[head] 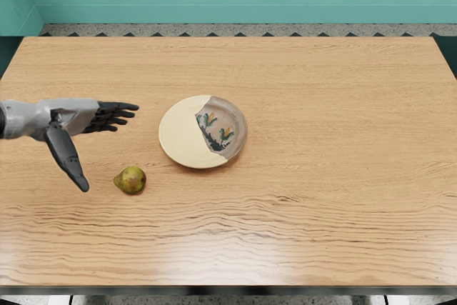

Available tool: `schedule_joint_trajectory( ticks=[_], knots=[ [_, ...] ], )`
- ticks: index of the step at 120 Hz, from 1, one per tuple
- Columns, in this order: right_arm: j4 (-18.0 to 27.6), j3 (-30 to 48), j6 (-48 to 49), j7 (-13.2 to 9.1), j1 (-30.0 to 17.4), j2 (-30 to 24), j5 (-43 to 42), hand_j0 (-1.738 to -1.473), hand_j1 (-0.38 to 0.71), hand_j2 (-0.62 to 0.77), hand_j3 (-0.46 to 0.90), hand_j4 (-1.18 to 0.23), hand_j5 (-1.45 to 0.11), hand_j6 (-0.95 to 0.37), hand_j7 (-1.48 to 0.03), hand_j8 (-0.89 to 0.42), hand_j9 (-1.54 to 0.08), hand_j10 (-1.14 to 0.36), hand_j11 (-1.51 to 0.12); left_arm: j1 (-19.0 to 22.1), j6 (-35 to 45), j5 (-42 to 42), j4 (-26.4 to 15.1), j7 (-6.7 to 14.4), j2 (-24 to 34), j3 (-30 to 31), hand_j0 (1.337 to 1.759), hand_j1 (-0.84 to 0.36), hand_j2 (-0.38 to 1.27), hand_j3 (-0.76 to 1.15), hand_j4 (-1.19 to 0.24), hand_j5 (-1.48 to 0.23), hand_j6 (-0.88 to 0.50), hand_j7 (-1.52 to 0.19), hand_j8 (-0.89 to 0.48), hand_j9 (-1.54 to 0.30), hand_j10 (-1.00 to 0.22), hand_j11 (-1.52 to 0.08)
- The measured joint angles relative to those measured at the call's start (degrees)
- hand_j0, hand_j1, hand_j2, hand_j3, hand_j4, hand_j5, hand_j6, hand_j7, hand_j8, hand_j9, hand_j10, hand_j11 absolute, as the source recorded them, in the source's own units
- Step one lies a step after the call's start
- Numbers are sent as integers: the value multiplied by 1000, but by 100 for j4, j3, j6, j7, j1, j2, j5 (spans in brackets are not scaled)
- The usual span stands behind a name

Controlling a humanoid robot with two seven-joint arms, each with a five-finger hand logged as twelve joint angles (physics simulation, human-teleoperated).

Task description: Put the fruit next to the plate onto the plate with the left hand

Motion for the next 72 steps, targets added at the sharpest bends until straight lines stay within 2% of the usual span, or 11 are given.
schedule_joint_trajectory(
  ticks=[5,13,27,37,60,72],
  knots=[
    [0,2,0,0,0,0,0,-1658,-310,-7,0,-33,-43,-33,-43,-33,-43,-33,-43,159,240,231,0,-146,-36,2,1658,349,1,0,-3,0,-3,0,-3,0,-3,0],
    [0,8,0,1,0,0,0,-1658,-310,-7,0,-33,-43,-33,-43,-33,-43,-33,-43,663,1005,1003,-67,-598,-273,13,1658,349,1,0,-3,-1,-4,0,-4,0,-3,0],
    [-1,15,0,0,0,0,0,-1658,-310,-7,0,-33,-43,-33,-43,-33,-43,-33,-43,814,1712,1740,-140,-1050,-344,17,1658,349,2,0,-4,-1,-6,0,-5,0,-4,0],
    [-1,14,0,0,0,0,0,-1658,-310,-7,0,-33,-43,-33,-43,-33,-43,-33,-43,1020,1958,1938,-199,-1209,-335,16,1658,349,2,0,-4,-1,-5,0,-5,0,-4,0],
    [-1,15,0,1,0,0,0,-1658,-310,-7,0,-33,-43,-33,-43,-33,-43,-33,-43,1482,2294,2070,-309,-1399,-576,0,1658,349,3,0,-4,-1,-6,-1,-5,0,-4,0],
    [-1,17,0,1,0,0,0,-1658,-310,-7,0,-33,-43,-33,-43,-33,-43,-33,-43,1780,2713,2088,-331,-1631,-570,-10,1658,349,3,0,-4,-1,-5,-1,-5,0,-4,0]
  ],
)
